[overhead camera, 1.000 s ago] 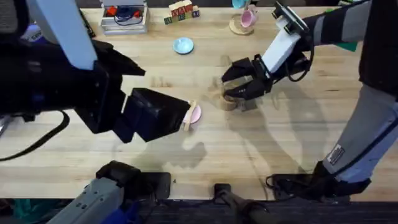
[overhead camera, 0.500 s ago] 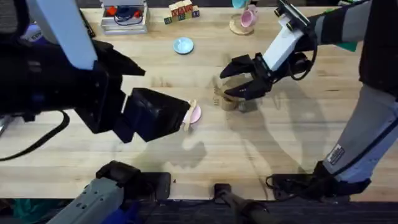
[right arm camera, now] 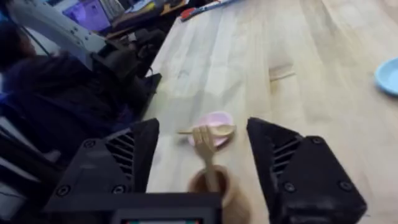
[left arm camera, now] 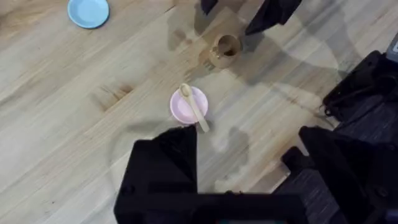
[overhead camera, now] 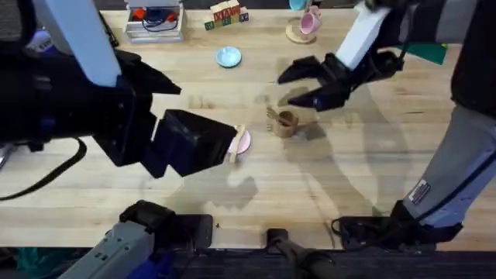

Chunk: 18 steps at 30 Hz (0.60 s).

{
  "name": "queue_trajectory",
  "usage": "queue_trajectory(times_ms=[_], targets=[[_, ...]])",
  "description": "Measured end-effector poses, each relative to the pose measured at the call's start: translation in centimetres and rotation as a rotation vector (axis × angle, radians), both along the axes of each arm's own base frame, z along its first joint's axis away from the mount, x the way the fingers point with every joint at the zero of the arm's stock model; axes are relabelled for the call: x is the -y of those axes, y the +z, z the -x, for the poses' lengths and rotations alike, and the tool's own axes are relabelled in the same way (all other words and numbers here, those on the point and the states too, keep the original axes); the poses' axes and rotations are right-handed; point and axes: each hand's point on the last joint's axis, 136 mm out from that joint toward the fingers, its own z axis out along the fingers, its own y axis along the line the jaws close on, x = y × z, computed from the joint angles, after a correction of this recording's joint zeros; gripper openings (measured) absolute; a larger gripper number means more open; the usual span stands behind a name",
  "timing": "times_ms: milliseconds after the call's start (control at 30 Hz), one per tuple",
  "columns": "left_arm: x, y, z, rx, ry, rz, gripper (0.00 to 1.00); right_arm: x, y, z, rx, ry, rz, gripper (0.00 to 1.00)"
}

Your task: Pick up a utensil and set it on the pink plate, then put the other utensil in the container.

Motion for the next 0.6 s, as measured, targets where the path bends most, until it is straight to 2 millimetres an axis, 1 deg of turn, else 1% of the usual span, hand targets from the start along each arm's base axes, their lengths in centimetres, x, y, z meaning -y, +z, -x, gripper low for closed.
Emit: queue_trajectory(times_ms=[133, 333, 367, 500, 533, 600], targets=[[0.0, 0.0, 0.0, 0.000, 0.000, 0.000, 0.993, 0.2, 1.2, -1.5, 0.037, -0.003, 0.010, 0.881], [0.0, 0.0, 0.0, 0.000, 0.000, 0.000, 0.993, 0.3, 1.9, -2.2, -0.070, 0.021, 0.103, 0.907], [0.0, 0.0, 0.0, 0.000, 0.000, 0.000, 0.993, 0.7, 2.4, -2.0, -0.131, 0.041, 0.198, 0.907], [0.0, 0.0, 0.0, 0.000, 0.000, 0.000, 0.993, 1.7, 3.8, -1.6, -0.182, 0.040, 0.361, 0.909], [0.0, 0.0, 0.0, 0.000, 0.000, 0.000, 0.993, 1.9, 4.3, -1.4, -0.188, 0.033, 0.401, 0.945], [0.0, 0.0, 0.0, 0.000, 0.000, 0.000, 0.993, 2.5, 5.0, -1.0, -0.201, 0.015, 0.474, 0.956]])
